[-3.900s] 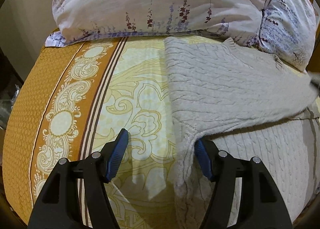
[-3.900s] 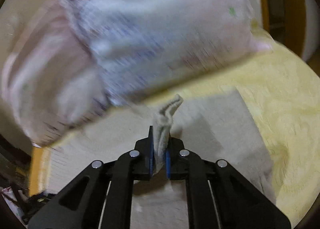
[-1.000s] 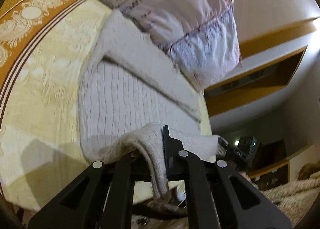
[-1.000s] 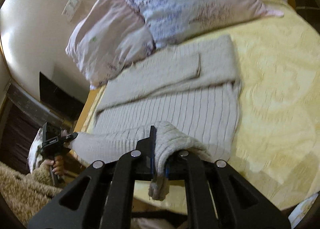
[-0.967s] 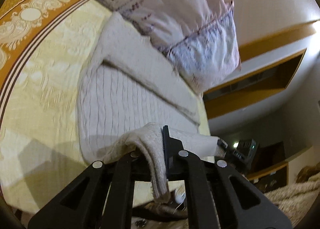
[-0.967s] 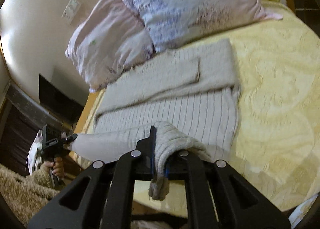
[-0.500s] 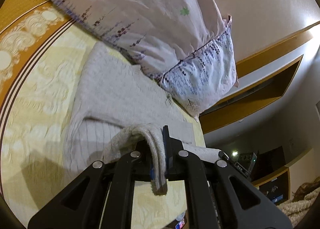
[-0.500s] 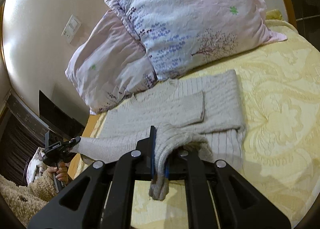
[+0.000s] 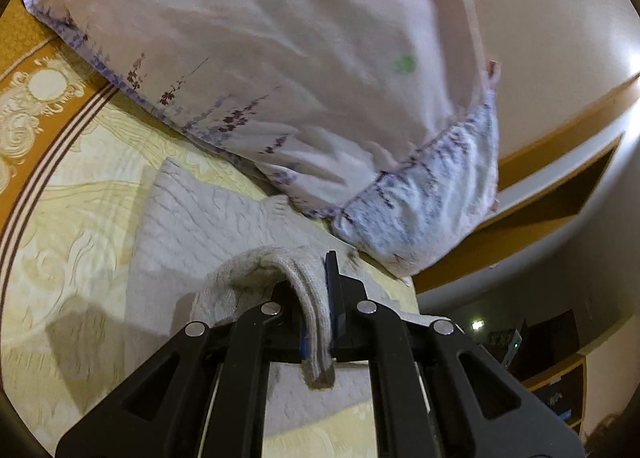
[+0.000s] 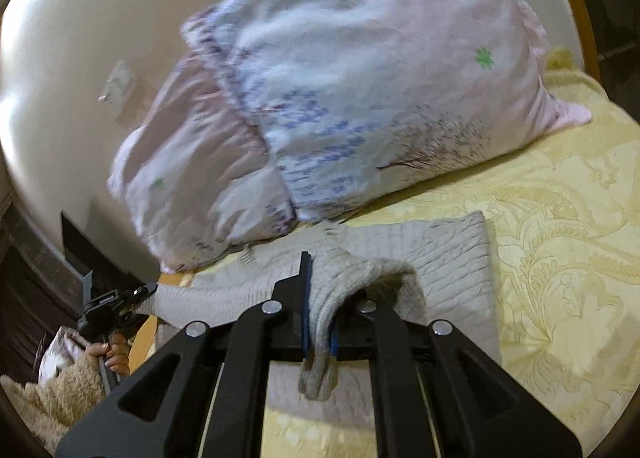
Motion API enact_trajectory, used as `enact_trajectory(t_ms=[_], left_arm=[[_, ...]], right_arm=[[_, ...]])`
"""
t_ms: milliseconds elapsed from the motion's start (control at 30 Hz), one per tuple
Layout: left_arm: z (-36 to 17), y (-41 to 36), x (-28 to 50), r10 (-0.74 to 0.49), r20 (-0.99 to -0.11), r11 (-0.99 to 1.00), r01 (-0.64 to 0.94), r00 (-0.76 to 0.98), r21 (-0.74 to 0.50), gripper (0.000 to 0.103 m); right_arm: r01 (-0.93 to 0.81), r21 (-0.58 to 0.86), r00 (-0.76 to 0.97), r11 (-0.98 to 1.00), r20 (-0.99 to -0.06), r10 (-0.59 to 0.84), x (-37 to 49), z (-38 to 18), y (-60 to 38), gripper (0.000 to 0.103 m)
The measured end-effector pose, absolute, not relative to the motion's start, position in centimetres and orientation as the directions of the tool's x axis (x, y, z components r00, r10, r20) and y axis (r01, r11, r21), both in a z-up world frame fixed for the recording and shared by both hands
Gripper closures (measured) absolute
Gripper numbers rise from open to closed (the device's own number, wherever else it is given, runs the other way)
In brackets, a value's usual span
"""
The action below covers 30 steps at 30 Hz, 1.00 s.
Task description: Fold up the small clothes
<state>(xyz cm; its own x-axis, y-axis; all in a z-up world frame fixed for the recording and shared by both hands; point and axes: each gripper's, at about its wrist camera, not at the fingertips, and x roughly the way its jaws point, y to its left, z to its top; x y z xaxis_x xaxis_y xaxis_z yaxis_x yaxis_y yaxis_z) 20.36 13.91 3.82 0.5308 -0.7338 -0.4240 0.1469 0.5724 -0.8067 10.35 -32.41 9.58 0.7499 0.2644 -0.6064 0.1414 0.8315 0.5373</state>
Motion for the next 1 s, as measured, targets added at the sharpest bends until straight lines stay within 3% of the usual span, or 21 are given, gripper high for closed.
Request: enact_trajectory(t_ms=[800,867,933,967,1000], left_arm=[[-2.4,13.5,25.6,-0.698,-0.478,0.517,-0.087,0.534,-0.852,0.097],[-2.4,13.2,25.9,-0.690,-0.501,0.537,-0.096,0.522,-0.838,0.096],[-2.2,12.7,26.2,-0.681,-0.530,0.562,-0.103,0.505,-0.821,0.095],[-2.1,12.6,26.3,-0.681,-0.539,0.568,-0.108,0.496,-0.816,0.085],[-1.9,12.6,26.4,-0.685,-0.536,0.564,-0.107,0.493,-0.819,0.076]], right_arm=[[0.362,0.555,0.659,0.749,-0.721,0.216,16.9,3.3,-34.6,0.096],[0.400,0.553,0.631,0.731,-0.744,0.218,17.5,2.7,-34.7,0.089],[0.428,0.556,0.632,0.713,-0.748,0.204,17.7,2.7,-35.0,0.069],[0.436,0.552,0.641,0.711,-0.745,0.185,17.6,3.0,-35.1,0.052],[0.432,0.557,0.660,0.710,-0.731,0.172,17.4,3.5,-35.3,0.048]])
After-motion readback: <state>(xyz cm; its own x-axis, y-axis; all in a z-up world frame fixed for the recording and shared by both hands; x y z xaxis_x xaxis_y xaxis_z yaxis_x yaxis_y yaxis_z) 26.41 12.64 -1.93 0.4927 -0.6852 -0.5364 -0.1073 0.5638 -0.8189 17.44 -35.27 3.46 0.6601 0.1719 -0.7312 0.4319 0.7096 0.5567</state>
